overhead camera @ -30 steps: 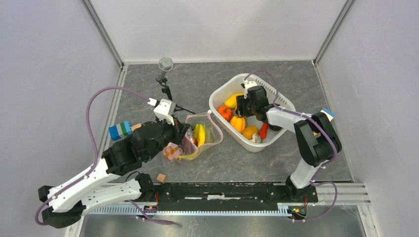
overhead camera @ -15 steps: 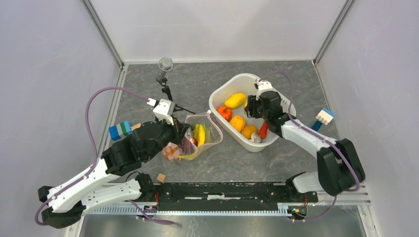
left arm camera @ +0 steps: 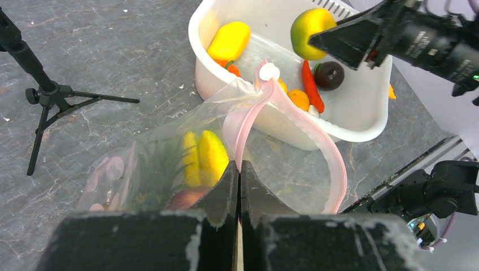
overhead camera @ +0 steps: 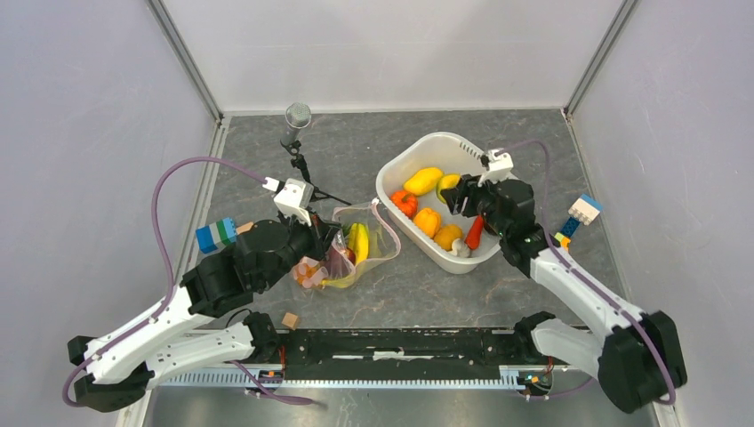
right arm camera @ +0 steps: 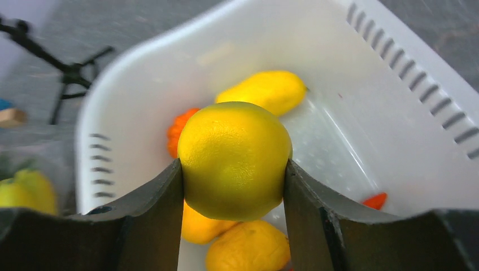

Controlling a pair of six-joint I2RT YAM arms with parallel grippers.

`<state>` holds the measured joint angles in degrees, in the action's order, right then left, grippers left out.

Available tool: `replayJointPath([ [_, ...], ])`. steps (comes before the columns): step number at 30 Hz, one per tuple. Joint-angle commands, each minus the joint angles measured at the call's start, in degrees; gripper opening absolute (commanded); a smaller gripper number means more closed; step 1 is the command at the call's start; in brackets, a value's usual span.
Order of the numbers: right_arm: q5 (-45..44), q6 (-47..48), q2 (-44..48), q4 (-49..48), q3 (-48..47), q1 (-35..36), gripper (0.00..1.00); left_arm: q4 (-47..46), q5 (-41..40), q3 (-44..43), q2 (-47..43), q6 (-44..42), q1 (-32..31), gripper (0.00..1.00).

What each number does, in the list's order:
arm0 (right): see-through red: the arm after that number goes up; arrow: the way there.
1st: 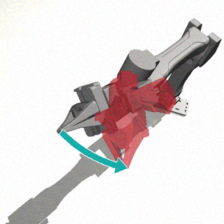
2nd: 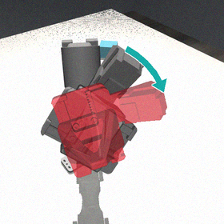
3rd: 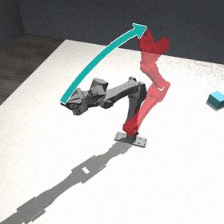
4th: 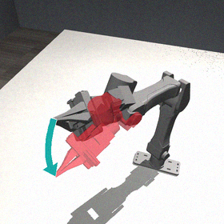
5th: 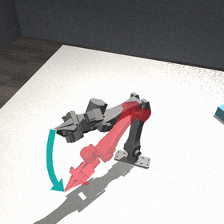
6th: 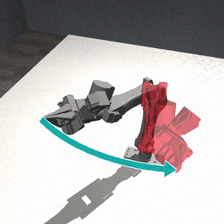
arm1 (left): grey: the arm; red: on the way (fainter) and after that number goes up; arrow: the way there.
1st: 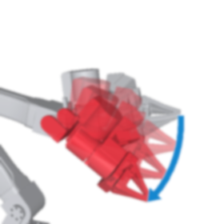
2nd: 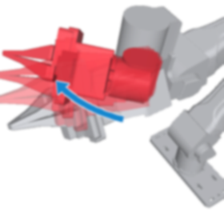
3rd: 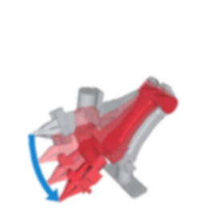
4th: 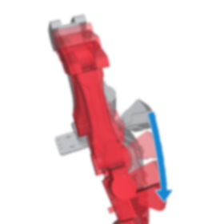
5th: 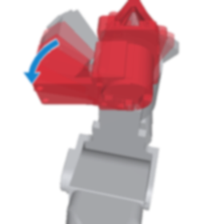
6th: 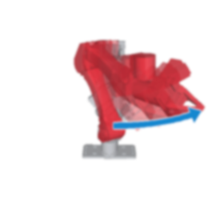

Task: Place the food in the zip-top bag and seal the zipper
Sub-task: Place the fake fruit in the zipper food storage bag.

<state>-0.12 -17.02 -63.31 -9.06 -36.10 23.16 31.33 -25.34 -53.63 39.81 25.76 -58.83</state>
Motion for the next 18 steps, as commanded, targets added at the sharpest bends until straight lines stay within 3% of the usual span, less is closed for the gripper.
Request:
replayJointPath([
  [1, 12.02, -2.64, 7.71, -12.19, 2.83, -0.14, 0.29, -2.39, -0.28, -0.6, -0.39, -0.27, 0.21, 0.02],
  [12, 39.46, -12.33, 9.95, -31.63, 3.84, 3.64, 0.29, -2.67, 0.12, -0.25, -0.29, -0.03, 0.22, 0.02],
  [18, 37.02, -2.17, 8.42, -21.79, -1.96, 13.59, 0.32, -3.03, 0.57, -0.52, 0.26, -0.23, 0.21, 0.02],
])
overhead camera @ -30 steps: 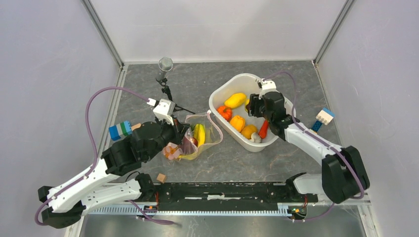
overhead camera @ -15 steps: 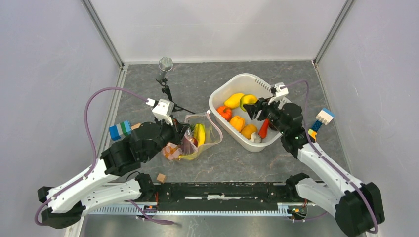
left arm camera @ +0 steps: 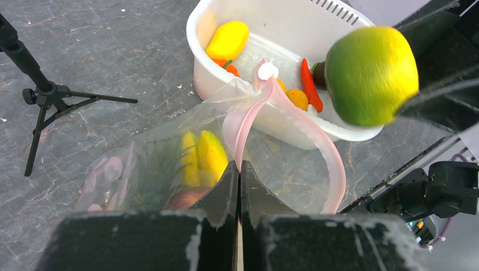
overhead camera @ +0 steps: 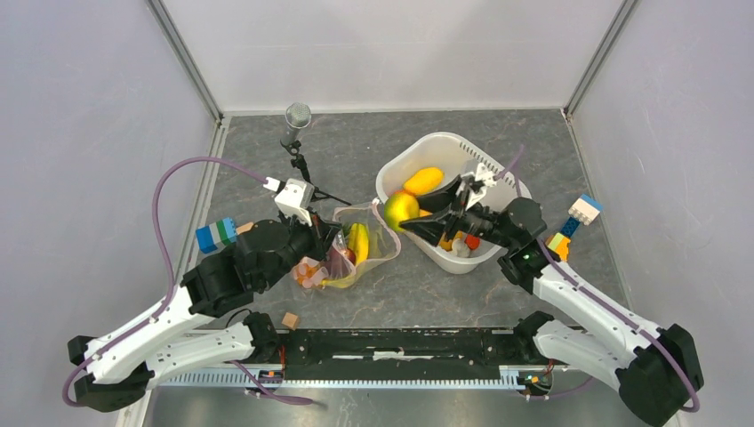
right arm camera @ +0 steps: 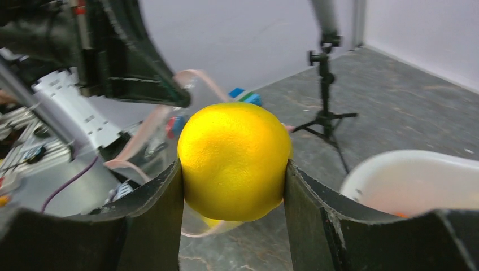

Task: Place the food in the zip-top bag and seal the zipper
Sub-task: Place the fake fruit in the zipper food storage bag.

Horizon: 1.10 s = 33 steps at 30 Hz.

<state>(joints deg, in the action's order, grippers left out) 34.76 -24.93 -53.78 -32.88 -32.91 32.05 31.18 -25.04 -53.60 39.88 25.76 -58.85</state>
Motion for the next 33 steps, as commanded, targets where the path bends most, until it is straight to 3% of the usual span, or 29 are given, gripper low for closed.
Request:
replayJointPath([
  [1, 1.7, 6.99, -1.95, 3.63, -6.29, 5.94, 0.32, -2.88, 0.25, -0.54, 0.25, -0.27, 0.27, 0.02],
  [11, -8.22, 15.04, -9.64, 15.14, -14.03, 13.55, 0.37, -2.66, 1.03, -0.98, 0.42, -0.45, 0.3, 0.02],
  [18, -15.61, 19.64, -13.36, 21.66, -18.64, 16.44, 0.6, -2.88, 1.11, -1.24, 0.7, -0.54, 0.19, 0.02],
  [25, -15.68, 19.32, -11.09, 18.76, -16.21, 16.59, 0.86, -3.31, 1.3, -1.39, 1.36, -0.75, 0.25, 0.02],
  [33, -21.13, 19.31, -6.86, 17.75, -13.69, 16.56, 0.9, -3.41, 1.29, -1.39, 1.73, -0.85, 0.25, 0.02],
])
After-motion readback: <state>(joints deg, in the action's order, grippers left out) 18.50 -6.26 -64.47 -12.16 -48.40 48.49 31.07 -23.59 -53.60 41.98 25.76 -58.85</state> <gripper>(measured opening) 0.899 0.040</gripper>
